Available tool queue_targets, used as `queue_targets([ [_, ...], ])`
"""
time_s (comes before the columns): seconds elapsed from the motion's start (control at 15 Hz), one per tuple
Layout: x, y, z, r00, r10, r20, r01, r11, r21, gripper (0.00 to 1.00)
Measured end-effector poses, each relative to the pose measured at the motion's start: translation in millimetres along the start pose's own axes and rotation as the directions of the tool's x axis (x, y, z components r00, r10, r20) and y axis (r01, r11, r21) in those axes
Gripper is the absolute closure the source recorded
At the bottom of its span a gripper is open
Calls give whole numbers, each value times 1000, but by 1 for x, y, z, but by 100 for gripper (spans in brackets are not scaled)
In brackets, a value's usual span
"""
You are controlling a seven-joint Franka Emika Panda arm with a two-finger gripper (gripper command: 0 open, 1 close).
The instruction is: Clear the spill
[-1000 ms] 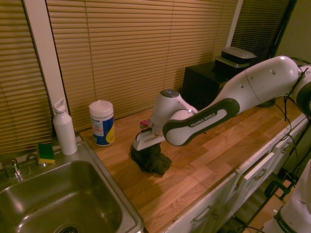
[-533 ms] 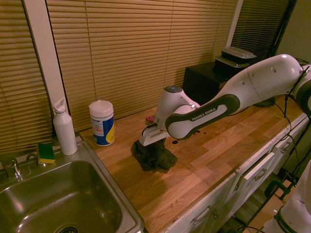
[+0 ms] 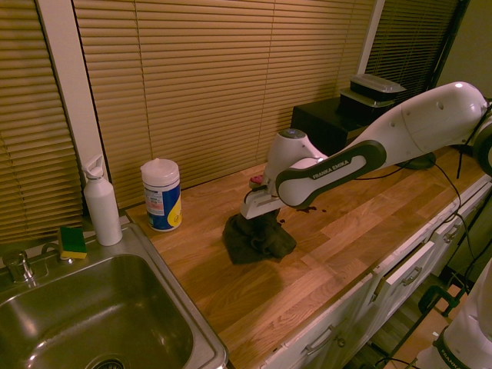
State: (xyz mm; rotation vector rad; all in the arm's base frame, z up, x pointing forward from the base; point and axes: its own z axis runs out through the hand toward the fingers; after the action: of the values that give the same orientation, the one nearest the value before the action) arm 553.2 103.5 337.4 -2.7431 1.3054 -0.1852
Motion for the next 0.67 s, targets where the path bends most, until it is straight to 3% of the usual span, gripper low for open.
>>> queue_targets([
  [0.67, 89, 105, -10, 996, 87, 19, -87, 996, 3, 100],
])
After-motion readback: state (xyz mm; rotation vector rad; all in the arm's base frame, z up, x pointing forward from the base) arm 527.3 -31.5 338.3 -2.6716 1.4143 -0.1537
